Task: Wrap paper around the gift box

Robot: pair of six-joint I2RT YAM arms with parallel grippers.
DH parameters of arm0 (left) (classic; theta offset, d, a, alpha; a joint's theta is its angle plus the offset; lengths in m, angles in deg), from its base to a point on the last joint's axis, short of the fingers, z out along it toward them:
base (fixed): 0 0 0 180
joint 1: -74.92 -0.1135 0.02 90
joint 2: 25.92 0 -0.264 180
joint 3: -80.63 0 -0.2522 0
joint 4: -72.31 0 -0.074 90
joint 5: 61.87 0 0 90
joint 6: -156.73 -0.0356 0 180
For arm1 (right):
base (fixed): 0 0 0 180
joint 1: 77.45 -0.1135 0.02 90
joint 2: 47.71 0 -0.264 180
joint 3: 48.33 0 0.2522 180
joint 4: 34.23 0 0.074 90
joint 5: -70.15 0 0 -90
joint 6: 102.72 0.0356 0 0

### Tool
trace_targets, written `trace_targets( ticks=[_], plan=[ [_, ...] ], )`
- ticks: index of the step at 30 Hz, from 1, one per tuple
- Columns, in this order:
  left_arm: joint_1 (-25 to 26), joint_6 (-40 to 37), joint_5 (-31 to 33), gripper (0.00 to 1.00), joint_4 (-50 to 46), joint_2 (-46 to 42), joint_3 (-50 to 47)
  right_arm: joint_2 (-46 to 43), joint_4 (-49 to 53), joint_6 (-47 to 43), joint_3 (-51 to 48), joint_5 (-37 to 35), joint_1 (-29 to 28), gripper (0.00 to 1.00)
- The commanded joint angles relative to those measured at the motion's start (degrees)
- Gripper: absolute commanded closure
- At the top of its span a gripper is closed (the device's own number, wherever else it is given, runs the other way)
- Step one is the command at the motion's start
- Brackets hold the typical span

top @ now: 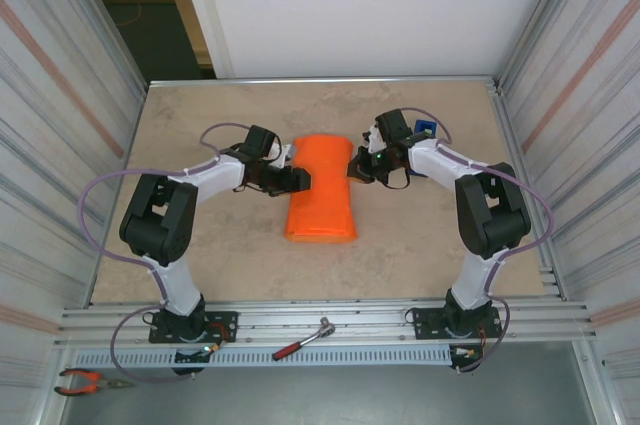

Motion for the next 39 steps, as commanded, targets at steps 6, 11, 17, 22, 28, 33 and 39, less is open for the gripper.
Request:
trace_targets(
  ticks=[6, 11, 17, 22, 28, 33, 39],
  plan=[
    [2.13, -0.63, 9.2, 0.39, -7.86, 6.38, -4.77, 1.04, 1.62, -1.77, 1.28, -0.88, -0.21, 1.0],
    [2.14, -0.55, 9.2, 0.39, -7.75, 6.43, -4.73, 2.42, 2.69, -2.34, 1.68, -2.12, -1.04, 1.0],
    [2.12, -0.51, 9.19, 0.39, -7.75, 6.41, -4.89, 2.84, 4.14, -2.89, 1.86, -4.08, -1.56, 1.0],
    [2.14, -0.4, 9.19, 0.39, -7.66, 6.35, -4.99, 1.91, 5.07, -3.35, 2.25, -4.79, -1.59, 1.0],
    [2.13, -0.42, 9.28, 0.39, -7.88, 6.3, -4.82, 0.69, 6.44, -4.03, 3.64, -5.37, -1.59, 1.0],
    [2.13, -0.42, 9.39, 0.4, -8.01, 6.38, -4.73, 0.66, 6.83, -4.18, 4.19, -5.63, -1.71, 1.0],
    [2.12, -0.52, 9.38, 0.4, -8.01, 6.41, -4.91, 0.92, 6.79, -4.21, 3.88, -5.92, -1.75, 0.9]
  ],
)
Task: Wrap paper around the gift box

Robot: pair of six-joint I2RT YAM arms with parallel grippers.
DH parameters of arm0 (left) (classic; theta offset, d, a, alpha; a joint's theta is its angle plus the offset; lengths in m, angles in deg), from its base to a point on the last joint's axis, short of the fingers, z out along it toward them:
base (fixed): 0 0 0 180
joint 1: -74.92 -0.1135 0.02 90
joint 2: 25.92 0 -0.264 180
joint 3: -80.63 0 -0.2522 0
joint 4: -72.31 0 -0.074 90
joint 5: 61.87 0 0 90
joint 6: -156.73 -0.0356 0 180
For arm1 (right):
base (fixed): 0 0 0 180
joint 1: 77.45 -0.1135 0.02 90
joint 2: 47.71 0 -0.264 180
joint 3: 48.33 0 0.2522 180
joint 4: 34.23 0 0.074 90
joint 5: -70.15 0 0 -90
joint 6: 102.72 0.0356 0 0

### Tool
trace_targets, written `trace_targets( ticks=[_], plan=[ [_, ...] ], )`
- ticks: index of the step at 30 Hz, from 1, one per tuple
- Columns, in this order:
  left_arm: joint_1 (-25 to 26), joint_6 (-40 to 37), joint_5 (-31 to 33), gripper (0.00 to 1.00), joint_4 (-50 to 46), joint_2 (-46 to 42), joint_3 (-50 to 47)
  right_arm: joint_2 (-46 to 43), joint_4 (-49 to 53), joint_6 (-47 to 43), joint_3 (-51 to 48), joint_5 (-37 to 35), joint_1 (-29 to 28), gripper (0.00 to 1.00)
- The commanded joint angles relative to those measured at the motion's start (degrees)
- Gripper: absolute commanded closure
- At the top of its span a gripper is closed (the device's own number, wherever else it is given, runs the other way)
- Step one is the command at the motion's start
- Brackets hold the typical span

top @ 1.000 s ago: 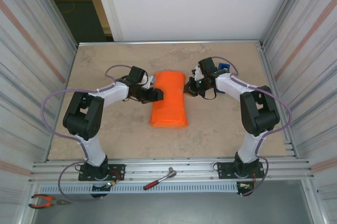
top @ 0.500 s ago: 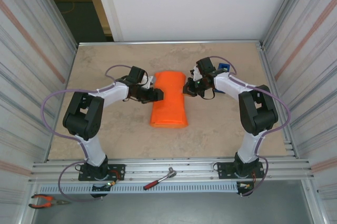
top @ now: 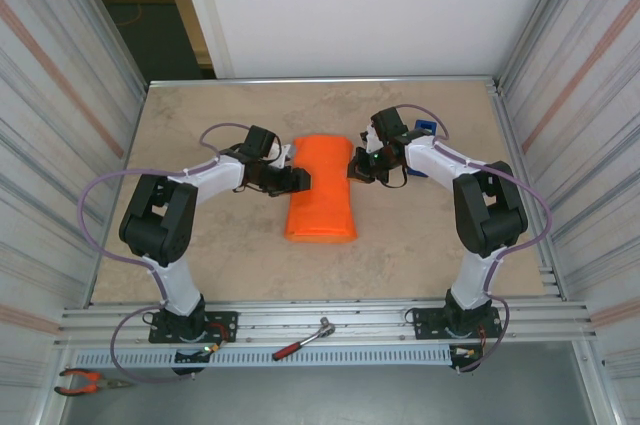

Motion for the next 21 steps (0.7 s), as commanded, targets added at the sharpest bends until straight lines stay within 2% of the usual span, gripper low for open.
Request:
trace_targets(
  ticks=[1, 21],
  plan=[
    [2.13, -0.63, 9.26, 0.39, -8.42, 6.39, -4.67, -0.05, 2.25, -1.25, 1.05, -1.41, -0.45, 0.89],
    [2.13, -0.53, 9.41, 0.4, -8.16, 6.67, -5.05, -1.18, 2.5, -0.94, 1.34, -2.05, -0.54, 0.82]
  ],
)
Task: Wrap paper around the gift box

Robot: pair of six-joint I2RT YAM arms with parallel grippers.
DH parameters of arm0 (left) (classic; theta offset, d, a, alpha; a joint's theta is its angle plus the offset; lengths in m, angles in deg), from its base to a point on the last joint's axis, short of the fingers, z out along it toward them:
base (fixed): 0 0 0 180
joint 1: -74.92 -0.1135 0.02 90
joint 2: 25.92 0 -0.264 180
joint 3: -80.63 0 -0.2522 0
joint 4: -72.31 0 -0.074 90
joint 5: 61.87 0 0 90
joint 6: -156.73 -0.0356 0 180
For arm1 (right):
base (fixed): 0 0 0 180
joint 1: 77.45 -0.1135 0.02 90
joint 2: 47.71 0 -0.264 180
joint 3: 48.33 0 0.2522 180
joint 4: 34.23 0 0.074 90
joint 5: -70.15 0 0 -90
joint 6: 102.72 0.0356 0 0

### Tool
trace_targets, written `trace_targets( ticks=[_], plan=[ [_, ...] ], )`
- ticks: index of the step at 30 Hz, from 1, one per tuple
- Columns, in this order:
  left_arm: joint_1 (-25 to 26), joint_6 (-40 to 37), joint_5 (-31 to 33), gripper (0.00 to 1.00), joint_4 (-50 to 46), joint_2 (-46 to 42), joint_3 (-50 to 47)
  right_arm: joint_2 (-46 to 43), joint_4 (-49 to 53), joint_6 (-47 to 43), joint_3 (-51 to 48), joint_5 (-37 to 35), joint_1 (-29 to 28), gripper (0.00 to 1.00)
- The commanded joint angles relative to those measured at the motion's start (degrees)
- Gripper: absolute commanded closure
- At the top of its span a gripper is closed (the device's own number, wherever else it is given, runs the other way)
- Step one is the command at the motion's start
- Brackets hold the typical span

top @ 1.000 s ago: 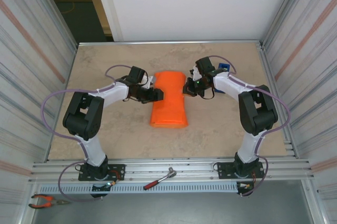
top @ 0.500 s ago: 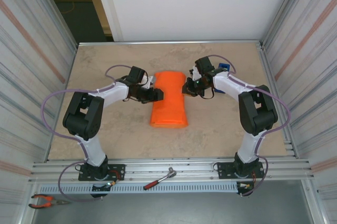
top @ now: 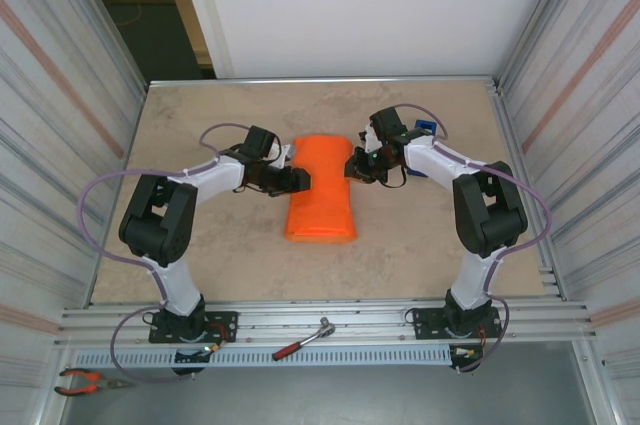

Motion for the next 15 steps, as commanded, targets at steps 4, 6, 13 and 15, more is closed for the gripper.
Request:
trace_targets(
  ticks=[4, 6, 13, 15],
  plan=[
    [2.12, -0.46, 9.37, 0.4, -8.44, 6.69, -4.84, -1.39, 2.86, -0.92, 1.21, -2.68, -0.24, 0.81],
    [2.06, -0.45, 9.33, 0.4, -8.38, 6.56, -4.85, -1.64, 3.03, -0.97, 1.13, -3.1, -0.27, 0.81],
    [2.09, -0.46, 9.43, 0.4, -8.47, 6.54, -5.02, -2.22, 3.56, -1.2, 1.16, -3.8, -0.25, 0.81],
    [2.11, -0.46, 9.41, 0.4, -8.47, 6.54, -5.05, -2.3, 3.64, -1.18, 1.3, -3.94, -0.27, 0.81]
  ],
)
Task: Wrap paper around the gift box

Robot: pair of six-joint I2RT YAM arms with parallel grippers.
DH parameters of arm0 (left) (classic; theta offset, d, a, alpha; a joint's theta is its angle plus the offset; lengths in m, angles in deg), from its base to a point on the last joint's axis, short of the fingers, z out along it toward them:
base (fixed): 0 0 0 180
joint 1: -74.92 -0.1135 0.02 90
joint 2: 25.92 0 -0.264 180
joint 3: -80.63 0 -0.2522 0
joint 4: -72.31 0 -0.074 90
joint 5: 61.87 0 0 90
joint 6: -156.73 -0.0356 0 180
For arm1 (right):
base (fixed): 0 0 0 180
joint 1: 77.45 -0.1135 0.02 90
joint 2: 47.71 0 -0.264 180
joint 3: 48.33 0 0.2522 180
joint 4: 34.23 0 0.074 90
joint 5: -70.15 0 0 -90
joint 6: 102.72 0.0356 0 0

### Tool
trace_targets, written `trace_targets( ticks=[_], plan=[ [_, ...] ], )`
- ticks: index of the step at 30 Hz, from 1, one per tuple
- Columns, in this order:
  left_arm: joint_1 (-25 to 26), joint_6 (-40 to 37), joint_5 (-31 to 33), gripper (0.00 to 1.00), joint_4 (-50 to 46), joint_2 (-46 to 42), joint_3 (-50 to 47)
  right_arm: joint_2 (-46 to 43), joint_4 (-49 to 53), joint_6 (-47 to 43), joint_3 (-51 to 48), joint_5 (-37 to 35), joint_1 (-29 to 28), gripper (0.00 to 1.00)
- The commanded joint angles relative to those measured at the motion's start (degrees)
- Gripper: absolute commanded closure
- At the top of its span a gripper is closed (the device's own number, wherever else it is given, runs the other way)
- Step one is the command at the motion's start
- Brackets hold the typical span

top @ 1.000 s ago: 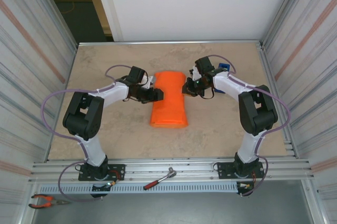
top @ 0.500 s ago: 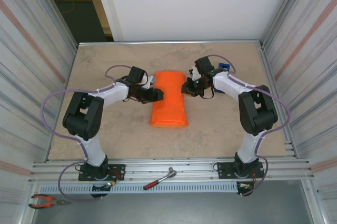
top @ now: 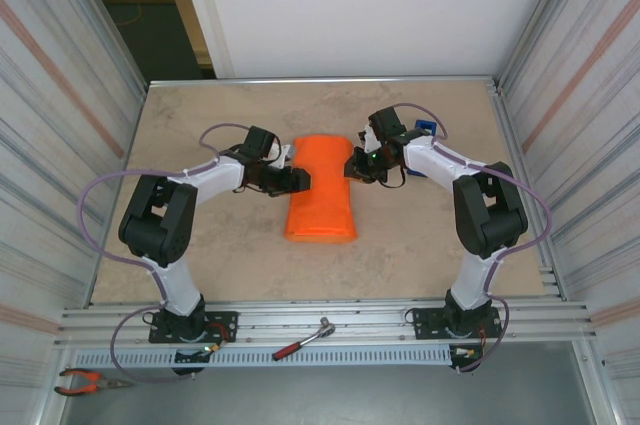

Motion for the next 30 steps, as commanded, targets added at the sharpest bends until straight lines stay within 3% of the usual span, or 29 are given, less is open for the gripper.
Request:
trace_targets(
  ticks=[1, 16, 30],
  plan=[
    [2.12, -0.52, 9.37, 0.4, -8.92, 6.54, -4.68, -1.83, 3.49, -1.13, 1.28, -2.53, 0.14, 0.81],
    [2.09, -0.43, 9.51, 0.4, -8.93, 6.54, -4.76, -2.49, 4.42, -1.43, 1.29, -4.64, -0.12, 0.73],
    [2.05, -0.41, 9.46, 0.4, -8.66, 6.64, -5.08, -0.9, 6.18, -3.03, 1.39, -8.15, -2.49, 0.8]
  ],
)
